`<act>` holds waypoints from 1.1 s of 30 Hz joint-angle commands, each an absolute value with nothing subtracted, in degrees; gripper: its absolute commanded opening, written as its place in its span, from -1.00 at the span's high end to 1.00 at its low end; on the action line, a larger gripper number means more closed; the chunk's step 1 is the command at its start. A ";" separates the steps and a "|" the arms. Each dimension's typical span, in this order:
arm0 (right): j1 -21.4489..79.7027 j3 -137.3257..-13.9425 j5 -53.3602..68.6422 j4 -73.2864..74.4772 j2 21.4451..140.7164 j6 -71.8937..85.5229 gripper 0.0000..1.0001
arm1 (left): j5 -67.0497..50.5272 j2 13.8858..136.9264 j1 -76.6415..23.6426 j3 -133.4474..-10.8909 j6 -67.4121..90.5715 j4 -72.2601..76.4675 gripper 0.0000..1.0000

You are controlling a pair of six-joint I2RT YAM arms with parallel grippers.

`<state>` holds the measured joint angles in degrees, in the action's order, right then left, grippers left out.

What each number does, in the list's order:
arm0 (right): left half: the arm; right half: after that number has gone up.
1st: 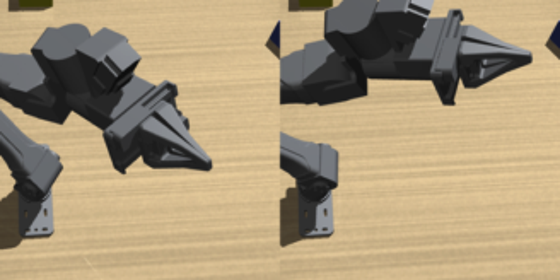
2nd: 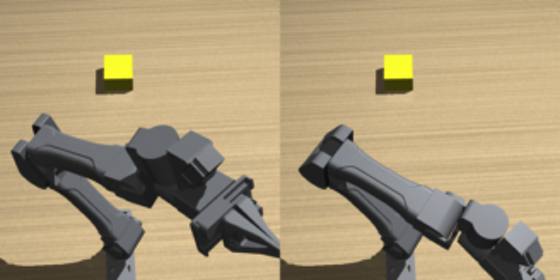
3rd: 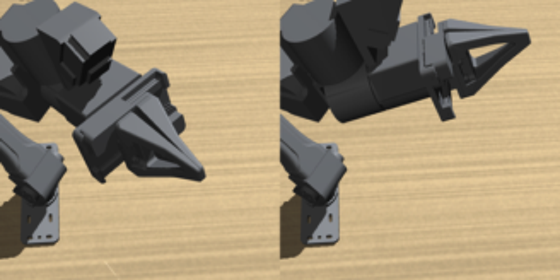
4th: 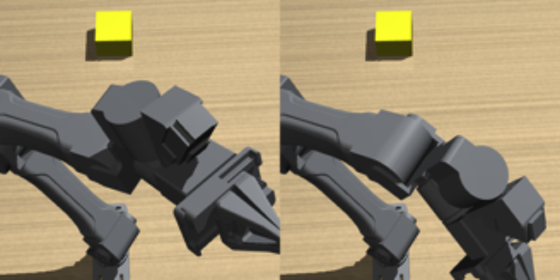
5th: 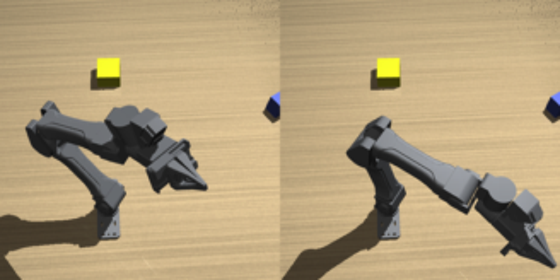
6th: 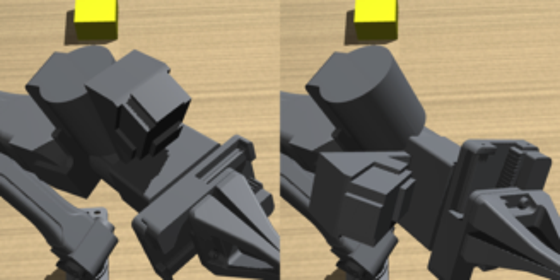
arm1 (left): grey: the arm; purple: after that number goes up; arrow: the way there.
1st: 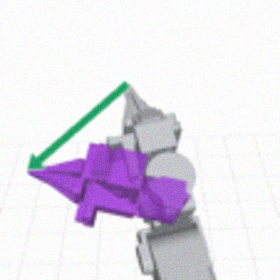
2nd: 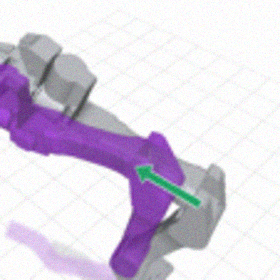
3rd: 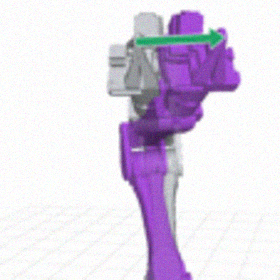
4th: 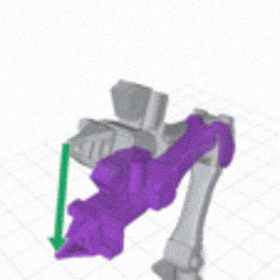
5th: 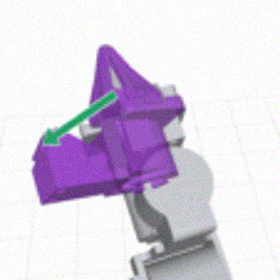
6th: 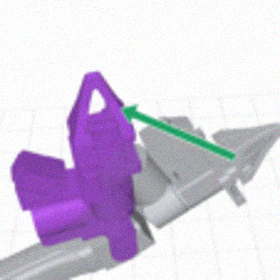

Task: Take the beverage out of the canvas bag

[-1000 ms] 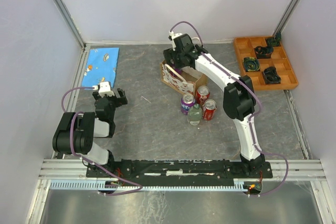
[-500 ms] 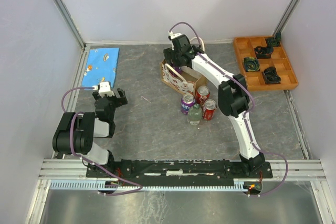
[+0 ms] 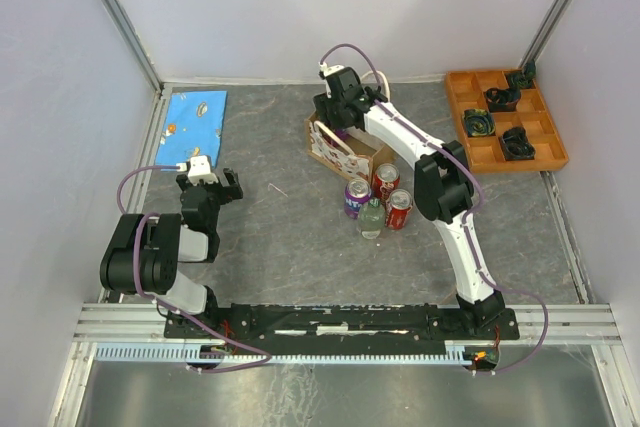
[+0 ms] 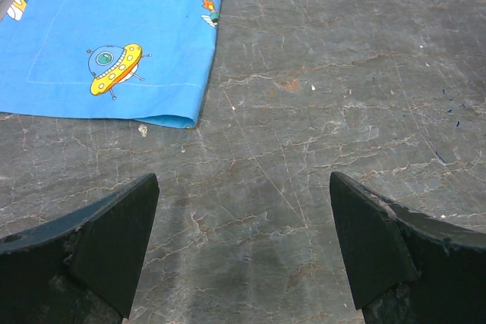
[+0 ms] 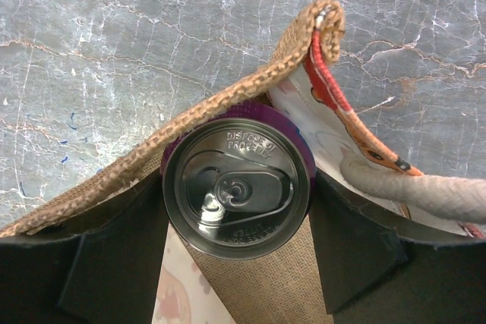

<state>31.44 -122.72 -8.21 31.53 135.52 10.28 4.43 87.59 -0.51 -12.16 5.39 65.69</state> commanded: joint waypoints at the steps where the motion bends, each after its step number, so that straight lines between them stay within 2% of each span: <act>1: 31.15 -127.93 -10.09 30.55 132.55 7.47 1.00 | 5.45 87.07 -0.84 -13.45 1.41 67.52 -0.99; 6: 30.77 -130.97 -8.59 31.98 128.25 5.90 1.00 | 5.49 87.04 -0.80 -13.45 1.41 67.58 -0.99; 12: 30.60 -128.76 -5.60 30.21 121.49 5.56 1.00 | 5.45 87.08 -0.85 -13.40 1.41 67.53 -0.99; 18: 30.78 -115.58 -4.32 22.04 108.68 5.16 1.00 | 5.49 87.08 -0.83 -13.45 1.41 67.53 -0.99; 25: 33.72 -103.24 -2.45 19.28 94.54 1.53 1.00 | 5.49 87.08 -0.82 -13.44 1.41 67.59 -0.99; 33: 42.24 -97.51 -0.50 21.85 86.50 -2.07 1.00 | 5.46 87.08 -0.84 -13.45 1.40 67.55 -0.99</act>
<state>38.59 -97.97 -3.07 26.83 90.52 0.49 4.43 87.59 -0.51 -12.19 5.39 65.69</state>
